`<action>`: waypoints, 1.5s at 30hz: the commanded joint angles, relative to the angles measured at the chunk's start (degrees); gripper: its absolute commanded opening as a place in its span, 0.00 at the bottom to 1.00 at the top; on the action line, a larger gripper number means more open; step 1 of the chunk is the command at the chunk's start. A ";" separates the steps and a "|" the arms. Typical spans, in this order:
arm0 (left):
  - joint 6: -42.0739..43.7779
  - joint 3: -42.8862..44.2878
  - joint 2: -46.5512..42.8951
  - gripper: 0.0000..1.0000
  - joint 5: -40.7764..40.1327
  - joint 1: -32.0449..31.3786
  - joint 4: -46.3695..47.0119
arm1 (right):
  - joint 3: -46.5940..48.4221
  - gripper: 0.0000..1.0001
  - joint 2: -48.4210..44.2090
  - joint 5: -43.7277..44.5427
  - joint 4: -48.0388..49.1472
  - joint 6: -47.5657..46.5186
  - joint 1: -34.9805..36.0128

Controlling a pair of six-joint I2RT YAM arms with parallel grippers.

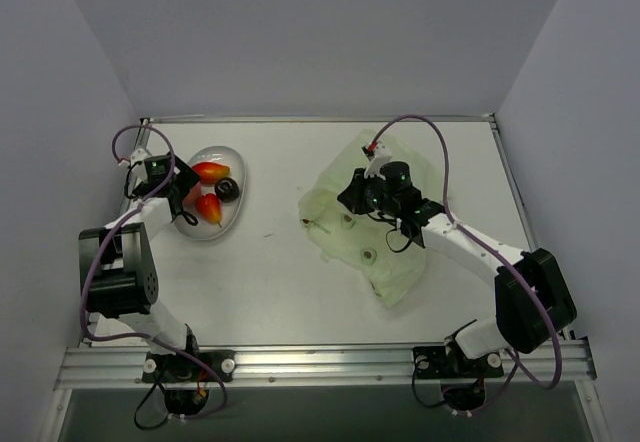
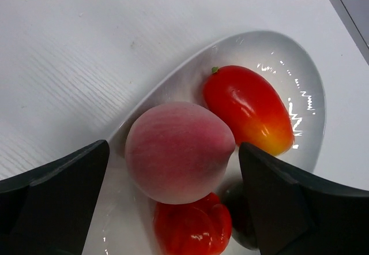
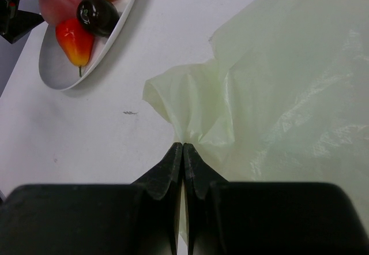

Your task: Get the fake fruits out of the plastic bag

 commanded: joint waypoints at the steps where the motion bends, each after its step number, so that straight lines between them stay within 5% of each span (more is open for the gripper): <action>1: 1.10 3.04 -1.71 0.96 0.88 -0.12 1.95 | 0.10 0.00 -2.08 -0.56 2.30 -0.56 0.43; 7: 1.54 4.62 -5.04 0.97 -0.09 -0.12 -1.39 | 0.01 0.00 -3.04 -0.39 2.21 -0.56 0.43; 15: 0.66 8.59 -20.68 0.94 7.19 -3.28 -7.28 | 1.41 0.00 -4.19 -0.22 1.69 0.76 0.61; 22: 2.85 1.57 -37.10 0.94 12.40 -21.54 -8.60 | 2.47 0.00 -6.29 3.30 -1.57 2.08 1.40; 30: 15.07 0.32 -45.56 0.94 10.38 -44.58 -22.12 | 1.95 0.02 -15.24 11.28 -7.28 3.04 2.81; 33: 17.53 -1.78 -49.95 0.94 10.29 -46.17 -26.17 | 1.24 0.18 -17.98 12.70 -8.24 3.75 3.07; 37: 19.64 -3.90 -56.97 0.94 8.71 -46.18 -30.56 | 2.55 0.70 -20.09 14.54 -11.50 3.40 3.86; 39: 19.91 -4.07 -58.74 0.94 8.70 -46.26 -31.89 | 3.26 0.85 -21.93 16.39 -13.86 3.05 4.65; 40: 20.34 -3.90 -60.23 0.94 8.44 -46.26 -32.33 | 3.96 1.00 -22.72 18.75 -14.66 2.70 5.26; 45: 22.19 -1.88 -62.96 0.94 6.24 -46.18 -35.58 | 5.20 1.00 -30.63 24.30 -20.19 1.91 6.76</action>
